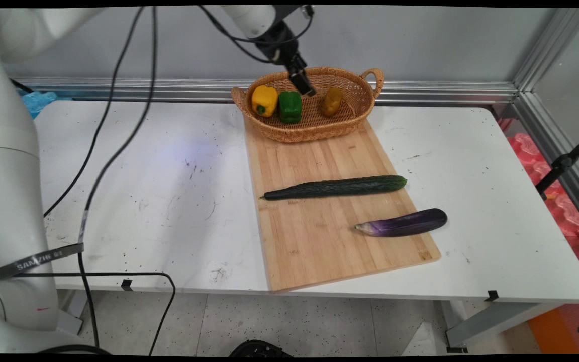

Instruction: Pick up the potato from the vegetable basket

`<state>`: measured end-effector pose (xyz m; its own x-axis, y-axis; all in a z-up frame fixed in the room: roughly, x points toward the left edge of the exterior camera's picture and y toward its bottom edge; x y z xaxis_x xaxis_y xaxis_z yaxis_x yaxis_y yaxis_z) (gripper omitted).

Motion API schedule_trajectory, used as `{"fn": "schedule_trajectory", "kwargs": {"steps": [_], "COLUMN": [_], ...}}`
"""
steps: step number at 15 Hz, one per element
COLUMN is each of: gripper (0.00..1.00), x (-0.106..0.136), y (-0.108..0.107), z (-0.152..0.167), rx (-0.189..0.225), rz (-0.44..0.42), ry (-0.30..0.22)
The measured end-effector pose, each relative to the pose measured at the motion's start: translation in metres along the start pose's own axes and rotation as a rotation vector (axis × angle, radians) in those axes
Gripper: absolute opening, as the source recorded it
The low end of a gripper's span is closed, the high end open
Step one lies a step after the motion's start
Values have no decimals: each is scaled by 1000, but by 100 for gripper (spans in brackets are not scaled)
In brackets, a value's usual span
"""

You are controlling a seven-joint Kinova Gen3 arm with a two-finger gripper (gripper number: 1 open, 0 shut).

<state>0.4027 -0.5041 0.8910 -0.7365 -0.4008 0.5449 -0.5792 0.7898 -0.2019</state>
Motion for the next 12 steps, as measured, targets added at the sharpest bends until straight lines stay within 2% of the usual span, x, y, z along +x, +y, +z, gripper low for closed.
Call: {"fn": "schedule_trajectory", "kwargs": {"steps": [6, 12], "gripper": [100, 100], "x": [22, 27], "y": [-22, -34], "z": [49, 97], "rx": [9, 14], "rz": [-33, -66], "ry": [54, 60]}}
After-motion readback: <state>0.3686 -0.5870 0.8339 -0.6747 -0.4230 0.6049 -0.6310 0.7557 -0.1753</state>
